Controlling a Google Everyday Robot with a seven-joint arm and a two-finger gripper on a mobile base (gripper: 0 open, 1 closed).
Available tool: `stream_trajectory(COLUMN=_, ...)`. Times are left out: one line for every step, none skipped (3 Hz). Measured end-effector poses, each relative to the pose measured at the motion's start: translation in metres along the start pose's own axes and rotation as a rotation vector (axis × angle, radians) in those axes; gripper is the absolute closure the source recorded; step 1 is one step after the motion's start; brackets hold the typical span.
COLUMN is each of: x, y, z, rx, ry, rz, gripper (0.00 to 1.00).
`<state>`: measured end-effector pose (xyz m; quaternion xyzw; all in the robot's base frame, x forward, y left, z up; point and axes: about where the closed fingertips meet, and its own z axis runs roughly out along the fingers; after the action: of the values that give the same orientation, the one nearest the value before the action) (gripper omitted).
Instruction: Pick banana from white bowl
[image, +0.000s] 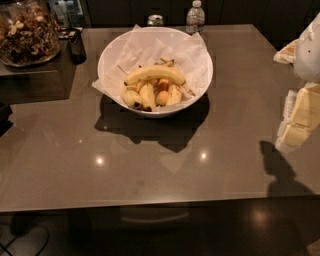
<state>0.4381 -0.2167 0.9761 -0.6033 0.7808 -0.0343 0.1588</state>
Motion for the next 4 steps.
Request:
stream_trajectory(x=0.000, y=0.000, z=0.000, rx=0.000, ry=0.000, rz=0.000, gripper=0.00)
stream_trajectory(x=-0.006, y=-0.005, z=-0.004, rx=0.020, ry=-0.022, rz=-0.004, gripper=0.00)
stream_trajectory(x=-0.029, y=-0.024, z=-0.011, rx=0.036, ry=-0.090, rz=-0.038, gripper=0.00)
stream_trajectory(x=-0.064, y=-0.053, z=-0.022, rx=0.048, ry=-0.176, rz=-0.090, gripper=0.00)
